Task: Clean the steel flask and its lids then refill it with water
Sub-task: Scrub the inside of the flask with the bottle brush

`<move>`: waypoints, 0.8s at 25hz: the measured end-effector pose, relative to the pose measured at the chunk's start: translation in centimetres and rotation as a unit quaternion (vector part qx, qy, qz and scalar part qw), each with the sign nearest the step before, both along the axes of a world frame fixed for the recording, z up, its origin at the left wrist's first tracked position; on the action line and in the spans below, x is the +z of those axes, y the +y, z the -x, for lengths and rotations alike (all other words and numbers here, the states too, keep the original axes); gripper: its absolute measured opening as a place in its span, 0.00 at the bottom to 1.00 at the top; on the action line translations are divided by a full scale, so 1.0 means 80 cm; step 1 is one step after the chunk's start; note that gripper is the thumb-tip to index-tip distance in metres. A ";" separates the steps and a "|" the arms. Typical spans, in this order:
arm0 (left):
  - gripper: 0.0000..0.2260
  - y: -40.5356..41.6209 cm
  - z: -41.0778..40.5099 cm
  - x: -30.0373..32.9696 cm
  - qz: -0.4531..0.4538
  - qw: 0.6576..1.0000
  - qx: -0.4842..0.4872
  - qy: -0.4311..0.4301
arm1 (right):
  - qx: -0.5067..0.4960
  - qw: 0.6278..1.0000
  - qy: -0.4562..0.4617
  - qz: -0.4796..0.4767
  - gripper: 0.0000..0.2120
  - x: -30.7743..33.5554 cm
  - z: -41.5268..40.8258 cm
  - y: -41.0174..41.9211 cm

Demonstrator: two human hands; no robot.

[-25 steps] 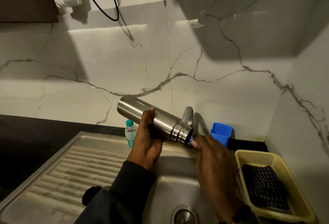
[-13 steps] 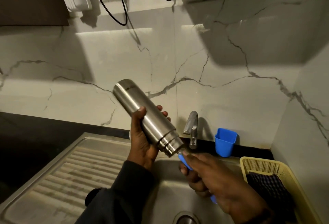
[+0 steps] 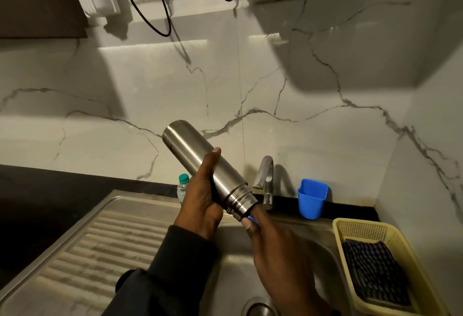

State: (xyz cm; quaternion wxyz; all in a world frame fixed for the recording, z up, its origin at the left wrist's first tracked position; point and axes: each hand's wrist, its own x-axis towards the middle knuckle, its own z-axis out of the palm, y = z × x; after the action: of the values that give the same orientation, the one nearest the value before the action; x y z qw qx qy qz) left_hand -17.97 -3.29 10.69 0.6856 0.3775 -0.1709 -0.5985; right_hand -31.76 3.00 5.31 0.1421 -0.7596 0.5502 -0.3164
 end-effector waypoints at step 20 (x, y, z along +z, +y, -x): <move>0.48 -0.007 0.001 -0.045 0.244 0.956 -0.095 0.128 | -0.019 0.999 -0.026 0.026 0.09 0.006 0.040 -0.003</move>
State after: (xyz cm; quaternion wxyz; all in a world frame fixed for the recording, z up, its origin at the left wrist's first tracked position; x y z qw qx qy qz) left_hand -18.04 -3.84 7.08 0.7127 0.1008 -0.2583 -0.6444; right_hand -34.96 2.79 5.78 0.1304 -0.7442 0.5521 -0.3527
